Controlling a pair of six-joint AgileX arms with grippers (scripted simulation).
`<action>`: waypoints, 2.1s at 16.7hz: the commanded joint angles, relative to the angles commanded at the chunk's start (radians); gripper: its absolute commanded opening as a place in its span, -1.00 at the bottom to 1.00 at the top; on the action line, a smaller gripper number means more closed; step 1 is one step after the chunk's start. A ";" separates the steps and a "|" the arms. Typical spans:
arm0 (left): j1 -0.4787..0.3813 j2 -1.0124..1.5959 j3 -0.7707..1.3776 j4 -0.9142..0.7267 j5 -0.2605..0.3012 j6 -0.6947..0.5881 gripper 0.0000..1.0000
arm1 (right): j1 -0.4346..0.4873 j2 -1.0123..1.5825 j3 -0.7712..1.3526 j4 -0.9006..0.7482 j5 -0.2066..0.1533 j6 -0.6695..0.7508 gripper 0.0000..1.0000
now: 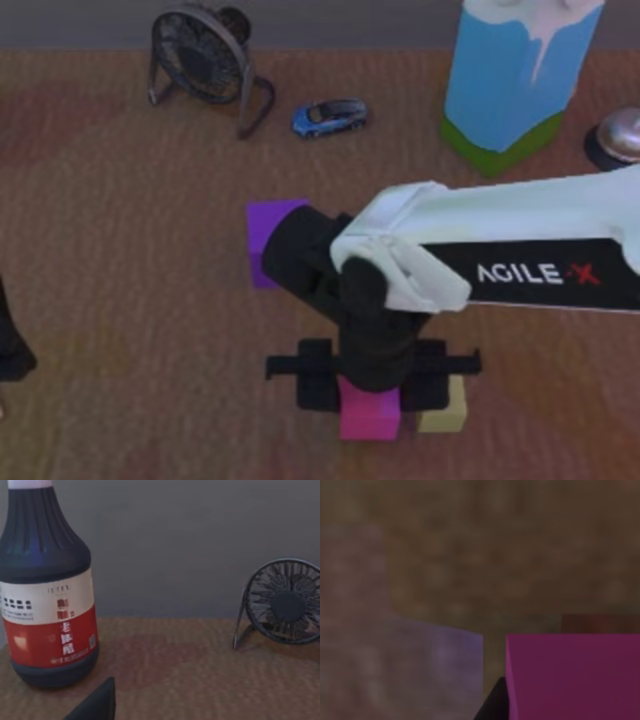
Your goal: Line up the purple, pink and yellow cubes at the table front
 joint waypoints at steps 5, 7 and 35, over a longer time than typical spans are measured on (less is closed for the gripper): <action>0.000 0.000 0.000 0.000 0.000 0.000 1.00 | 0.000 0.000 0.000 0.000 0.000 0.000 0.51; 0.000 0.000 0.000 0.000 0.000 0.000 1.00 | 0.000 0.000 0.000 0.000 0.000 0.000 0.81; -0.027 0.102 0.102 -0.071 -0.002 -0.032 1.00 | -0.037 -0.194 0.074 -0.196 0.035 -0.059 1.00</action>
